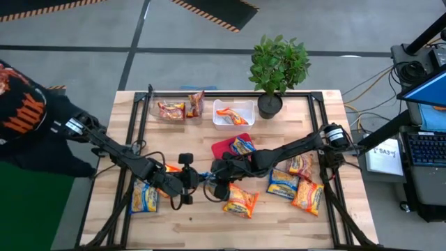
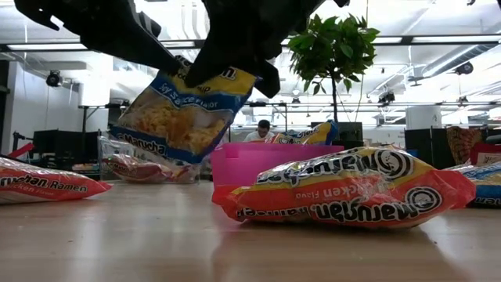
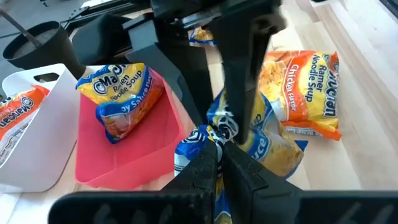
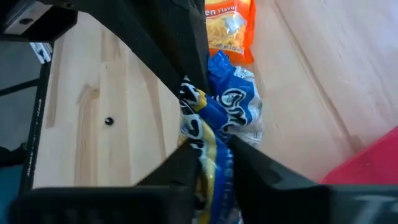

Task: Sort Maruchan noodles
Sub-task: Put the blue noodle pack into the red bin

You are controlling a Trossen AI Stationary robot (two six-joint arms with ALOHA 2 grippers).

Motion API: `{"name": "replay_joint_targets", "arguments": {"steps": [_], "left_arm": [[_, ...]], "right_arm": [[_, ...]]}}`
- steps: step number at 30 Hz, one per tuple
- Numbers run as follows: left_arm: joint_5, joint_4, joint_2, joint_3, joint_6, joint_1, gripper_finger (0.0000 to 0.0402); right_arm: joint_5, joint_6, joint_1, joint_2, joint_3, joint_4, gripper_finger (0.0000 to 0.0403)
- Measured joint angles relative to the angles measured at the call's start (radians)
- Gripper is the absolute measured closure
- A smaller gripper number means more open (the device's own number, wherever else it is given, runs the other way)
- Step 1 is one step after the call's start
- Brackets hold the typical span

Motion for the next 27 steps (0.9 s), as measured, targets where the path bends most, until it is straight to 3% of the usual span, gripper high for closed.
{"name": "replay_joint_targets", "arguments": {"steps": [3, 10, 17, 23, 27], "left_arm": [[0.0, 0.006, 0.0, 0.0, -0.001, 0.0, 0.0395], [0.008, -0.014, -0.036, 0.013, 0.08, -0.002, 0.0324], [0.007, -0.113, -0.176, 0.013, 0.23, -0.002, 0.0246], [-0.123, -0.137, -0.29, 0.011, 0.309, 0.001, 0.0224], [-0.219, -0.145, -0.328, 0.011, 0.321, 0.005, 0.0227]], "right_arm": [[0.0, -0.002, 0.0, -0.002, 0.0, 0.0, 0.0382], [-0.046, 0.009, 0.0, -0.028, 0.024, -0.065, 0.0394], [-0.045, 0.07, -0.004, -0.047, 0.167, -0.343, 0.0394], [-0.01, 0.142, -0.046, -0.047, 0.339, -0.643, 0.0394], [0.076, 0.156, -0.074, -0.048, 0.45, -0.803, 0.0394]]}}
